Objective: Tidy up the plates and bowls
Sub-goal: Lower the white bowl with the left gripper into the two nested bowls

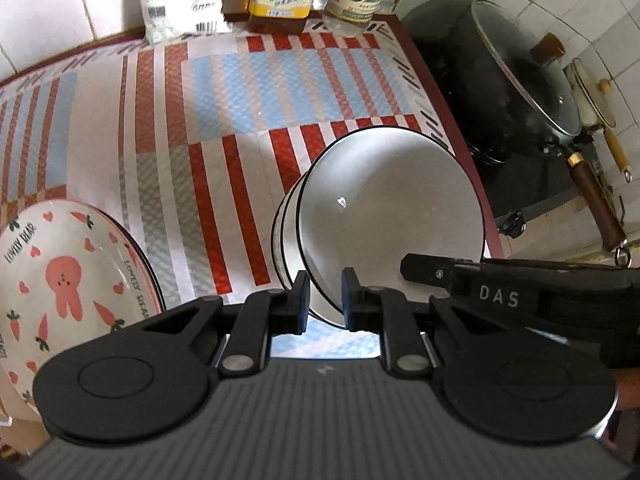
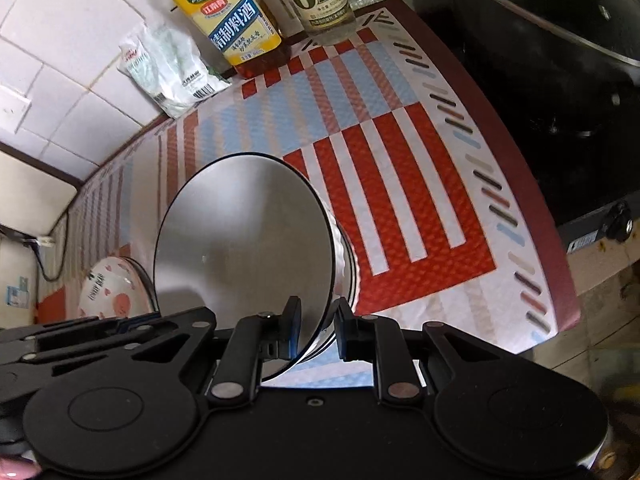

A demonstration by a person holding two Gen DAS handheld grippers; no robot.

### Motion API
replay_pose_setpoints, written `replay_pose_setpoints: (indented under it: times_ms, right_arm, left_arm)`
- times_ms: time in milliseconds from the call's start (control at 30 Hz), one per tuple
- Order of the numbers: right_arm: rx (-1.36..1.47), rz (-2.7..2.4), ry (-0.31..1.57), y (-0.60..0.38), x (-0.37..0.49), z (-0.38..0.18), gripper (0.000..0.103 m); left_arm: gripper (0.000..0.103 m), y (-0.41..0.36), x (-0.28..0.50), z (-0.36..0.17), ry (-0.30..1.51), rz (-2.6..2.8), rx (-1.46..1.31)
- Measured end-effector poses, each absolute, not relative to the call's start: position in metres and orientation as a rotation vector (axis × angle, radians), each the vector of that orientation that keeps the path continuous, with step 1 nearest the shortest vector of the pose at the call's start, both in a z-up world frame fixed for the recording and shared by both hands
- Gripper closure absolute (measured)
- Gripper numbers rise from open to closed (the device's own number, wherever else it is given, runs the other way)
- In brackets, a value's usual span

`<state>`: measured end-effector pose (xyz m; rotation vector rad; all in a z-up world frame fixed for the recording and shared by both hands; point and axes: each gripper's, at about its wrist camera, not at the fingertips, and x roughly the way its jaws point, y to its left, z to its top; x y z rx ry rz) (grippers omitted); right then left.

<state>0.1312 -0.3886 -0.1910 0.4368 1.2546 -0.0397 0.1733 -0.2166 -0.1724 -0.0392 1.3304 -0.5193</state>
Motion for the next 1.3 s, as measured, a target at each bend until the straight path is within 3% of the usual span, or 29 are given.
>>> replay_pose_setpoints:
  times_ms: [167,267,367,500,633,1300]
  right_arm:
    - [0.245,-0.05,1.3,-0.374,0.141,-0.191,0.076]
    - [0.203,-0.024,1.306,-0.37,0.145,-0.192,0.066]
    - [0.172,-0.01,1.311,-0.368,0.147,-0.194,0.064]
    - [0.109,0.013,1.27,-0.368,0.145,-0.189,0.052]
    - [0.164,0.11,1.213,-0.379,0.142,-0.186,0.051]
    - [0.194,0.271,1.027,-0.395,0.116,-0.166,0.05]
  left_arm:
    - [0.087,-0.22,0.177,-0.177,1.367,-0.498,-0.061]
    - [0.087,-0.221,0.18,-0.177,1.374,-0.485,-0.06]
    - [0.085,-0.218,0.183,-0.177,1.385,-0.475,-0.081]
    - [0.071,-0.214,0.181,-0.167,1.353,-0.473,-0.081]
    - [0.066,-0.205,0.178,-0.162,1.305,-0.485,-0.139]
    - [0.068,-0.184,0.148,-0.127,1.129,-0.509,-0.191]
